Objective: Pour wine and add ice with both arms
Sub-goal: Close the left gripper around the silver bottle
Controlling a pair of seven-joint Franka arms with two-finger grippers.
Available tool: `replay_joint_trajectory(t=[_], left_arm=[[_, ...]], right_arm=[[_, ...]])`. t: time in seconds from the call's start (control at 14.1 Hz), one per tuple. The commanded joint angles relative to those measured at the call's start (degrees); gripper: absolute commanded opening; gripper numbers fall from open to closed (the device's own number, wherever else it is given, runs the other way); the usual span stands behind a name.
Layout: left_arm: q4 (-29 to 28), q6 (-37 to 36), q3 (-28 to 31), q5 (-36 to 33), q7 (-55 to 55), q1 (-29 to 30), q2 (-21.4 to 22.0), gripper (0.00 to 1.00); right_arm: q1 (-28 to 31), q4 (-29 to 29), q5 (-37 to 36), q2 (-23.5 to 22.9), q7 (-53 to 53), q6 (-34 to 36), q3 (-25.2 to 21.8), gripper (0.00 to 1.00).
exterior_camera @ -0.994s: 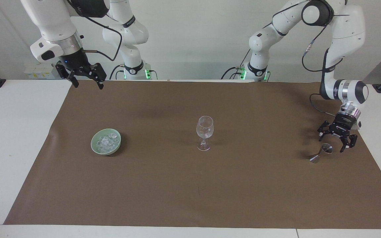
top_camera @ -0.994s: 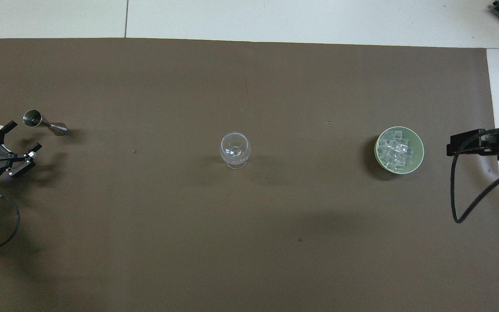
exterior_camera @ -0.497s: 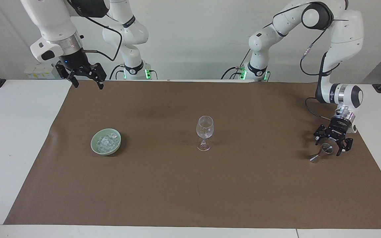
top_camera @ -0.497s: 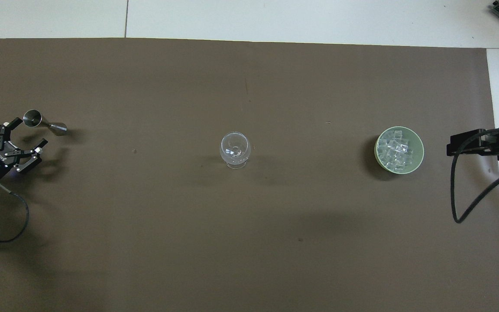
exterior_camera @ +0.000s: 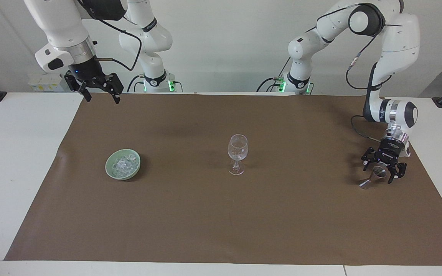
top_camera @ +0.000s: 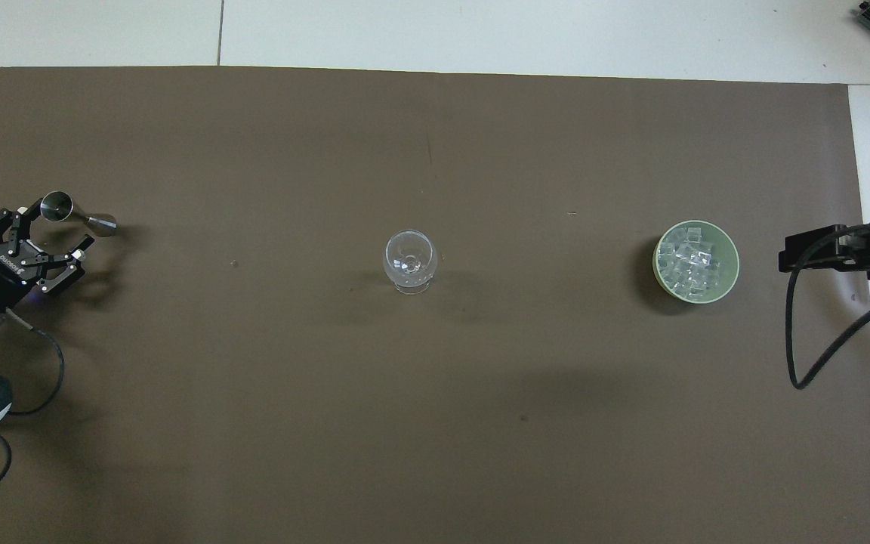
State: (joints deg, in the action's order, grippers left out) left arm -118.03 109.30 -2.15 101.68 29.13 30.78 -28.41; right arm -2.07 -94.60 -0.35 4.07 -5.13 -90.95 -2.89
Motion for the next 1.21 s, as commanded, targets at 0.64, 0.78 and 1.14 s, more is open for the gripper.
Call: replay_joint_trajectory(t=[0.64,0.78,1.14], left_arm=[[1.13,0.03,0.57,2.38,-3.38,-1.42,-2.18,0.97],[1.13,0.03,0.57,2.38,-3.38,-1.43,-2.18,0.91],[1.13,-0.05,0.48,3.17,-3.73,-1.60,-2.09,0.79]], right_arm=[[0.23,-0.76,0.88,0.94,1.43,0.07,-0.01,1.00],[0.23,-0.76,0.88,0.94,1.43,-0.01,-0.01,1.00],[0.23,-0.76,0.88,0.94,1.43,-0.01,-0.01,1.00]])
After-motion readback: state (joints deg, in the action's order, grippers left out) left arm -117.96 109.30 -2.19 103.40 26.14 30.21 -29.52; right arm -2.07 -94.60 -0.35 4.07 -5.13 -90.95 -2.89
